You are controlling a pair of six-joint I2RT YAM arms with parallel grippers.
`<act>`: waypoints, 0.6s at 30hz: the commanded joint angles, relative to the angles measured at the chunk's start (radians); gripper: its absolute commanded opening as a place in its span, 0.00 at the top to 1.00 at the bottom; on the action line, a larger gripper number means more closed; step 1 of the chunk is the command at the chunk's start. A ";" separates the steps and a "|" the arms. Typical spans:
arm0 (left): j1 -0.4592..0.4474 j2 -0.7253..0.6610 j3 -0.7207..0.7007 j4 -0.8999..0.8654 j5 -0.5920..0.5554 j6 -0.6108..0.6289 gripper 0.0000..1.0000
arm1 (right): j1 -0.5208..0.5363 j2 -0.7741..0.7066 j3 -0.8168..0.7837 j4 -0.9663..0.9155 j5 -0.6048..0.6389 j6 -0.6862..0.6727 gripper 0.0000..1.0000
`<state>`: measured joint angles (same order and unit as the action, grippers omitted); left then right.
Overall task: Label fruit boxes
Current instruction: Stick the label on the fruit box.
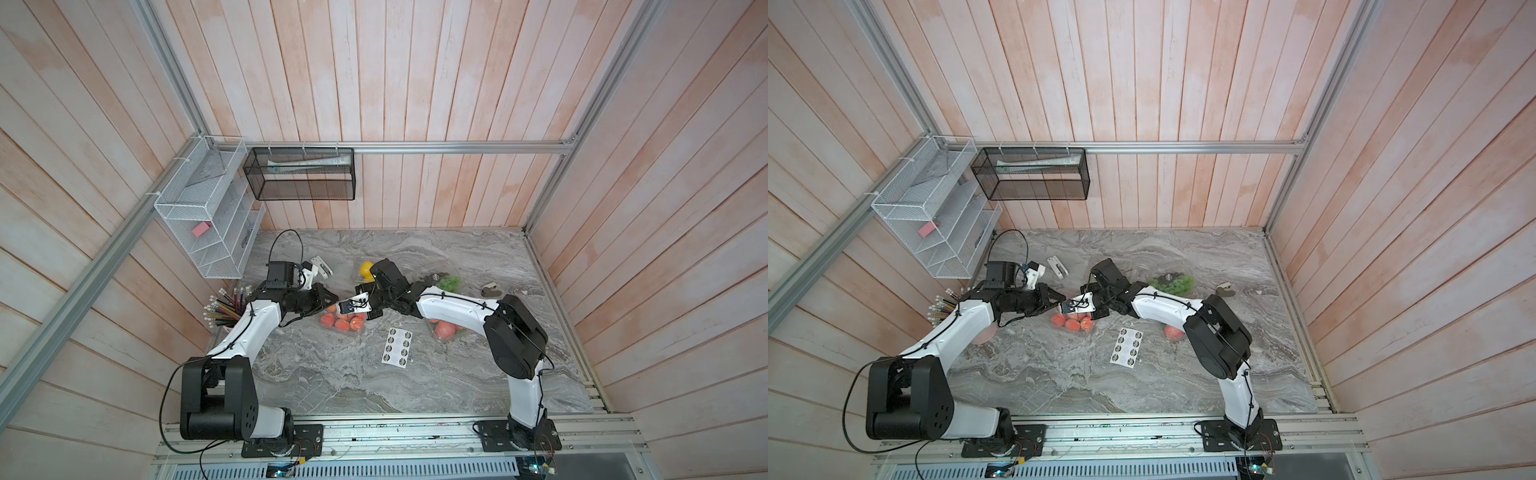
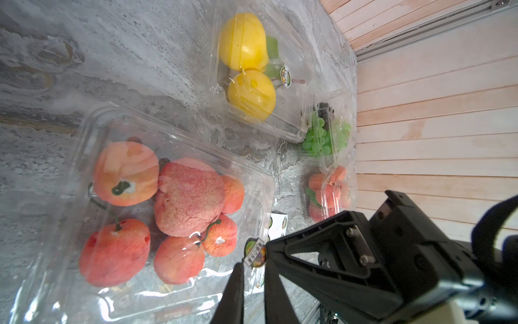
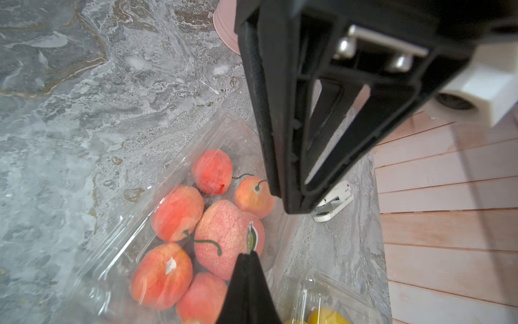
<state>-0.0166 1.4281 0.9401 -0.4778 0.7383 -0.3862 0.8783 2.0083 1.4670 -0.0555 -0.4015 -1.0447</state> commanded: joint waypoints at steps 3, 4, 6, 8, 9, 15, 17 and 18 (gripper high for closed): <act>0.004 0.026 0.004 0.014 0.024 0.006 0.84 | 0.014 0.057 0.059 -0.034 -0.001 -0.005 1.00; 0.005 0.028 0.005 0.015 0.024 0.005 0.84 | 0.014 0.063 0.066 -0.031 0.001 0.001 1.00; 0.004 0.036 0.005 0.018 0.022 0.005 0.85 | 0.016 0.075 0.071 -0.032 0.007 -0.001 1.00; 0.004 0.044 0.004 0.022 0.025 0.006 0.86 | 0.018 0.085 0.080 -0.033 0.006 -0.002 1.00; 0.004 0.050 0.006 0.022 0.026 0.006 0.86 | 0.019 0.089 0.081 -0.033 0.004 -0.002 1.00; 0.005 0.072 0.005 0.027 0.022 0.009 0.87 | 0.019 0.118 0.110 -0.056 0.007 -0.005 1.00; 0.004 0.083 0.006 0.031 0.024 0.009 0.87 | 0.021 0.125 0.115 -0.062 0.006 -0.008 1.00; 0.004 0.089 0.006 0.033 0.026 0.009 0.87 | 0.022 0.127 0.118 -0.065 0.006 -0.008 1.00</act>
<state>-0.0166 1.4994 0.9401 -0.4694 0.7521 -0.3859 0.8909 2.1139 1.5574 -0.0814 -0.4004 -1.0485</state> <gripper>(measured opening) 0.131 0.041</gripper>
